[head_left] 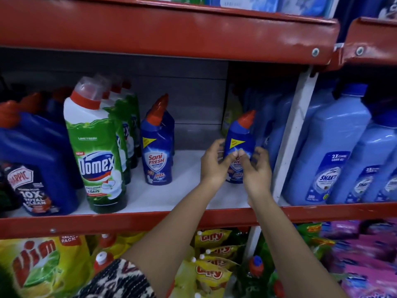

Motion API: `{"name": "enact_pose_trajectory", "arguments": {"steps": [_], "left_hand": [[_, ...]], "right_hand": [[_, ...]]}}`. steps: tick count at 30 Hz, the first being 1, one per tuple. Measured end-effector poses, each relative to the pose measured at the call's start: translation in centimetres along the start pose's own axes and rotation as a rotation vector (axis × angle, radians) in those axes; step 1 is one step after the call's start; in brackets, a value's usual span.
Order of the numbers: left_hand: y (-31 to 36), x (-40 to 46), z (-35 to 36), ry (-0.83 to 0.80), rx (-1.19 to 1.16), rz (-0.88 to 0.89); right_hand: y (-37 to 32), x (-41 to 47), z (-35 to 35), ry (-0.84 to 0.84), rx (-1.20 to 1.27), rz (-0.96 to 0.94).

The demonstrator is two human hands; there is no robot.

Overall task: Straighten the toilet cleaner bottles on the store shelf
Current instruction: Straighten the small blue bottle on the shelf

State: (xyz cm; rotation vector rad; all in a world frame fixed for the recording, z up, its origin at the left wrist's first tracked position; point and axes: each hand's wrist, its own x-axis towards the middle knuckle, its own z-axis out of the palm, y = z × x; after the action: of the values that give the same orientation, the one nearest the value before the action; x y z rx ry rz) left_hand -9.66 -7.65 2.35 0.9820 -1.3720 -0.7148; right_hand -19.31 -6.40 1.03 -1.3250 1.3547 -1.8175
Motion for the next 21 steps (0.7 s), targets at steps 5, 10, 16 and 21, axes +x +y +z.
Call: {"name": "enact_pose_trajectory", "arguments": {"steps": [5, 10, 16, 21], "left_hand": [[1.7, -1.4, -2.1, 0.011, -0.029, 0.042], [3.8, -4.1, -6.1, 0.042, 0.015, 0.128], [4.7, -7.9, -11.5, 0.125, 0.056, 0.182], [3.6, -9.0, -14.8, 0.210, 0.116, 0.155]], "right_hand": [[-1.3, -1.7, -0.1, 0.004, 0.006, -0.099], [-4.0, -5.2, 0.1, -0.037, 0.009, -0.221], [-5.6, -9.6, 2.5, -0.164, 0.069, -0.227], [-5.7, -11.5, 5.9, -0.216, 0.083, -0.191]]}}
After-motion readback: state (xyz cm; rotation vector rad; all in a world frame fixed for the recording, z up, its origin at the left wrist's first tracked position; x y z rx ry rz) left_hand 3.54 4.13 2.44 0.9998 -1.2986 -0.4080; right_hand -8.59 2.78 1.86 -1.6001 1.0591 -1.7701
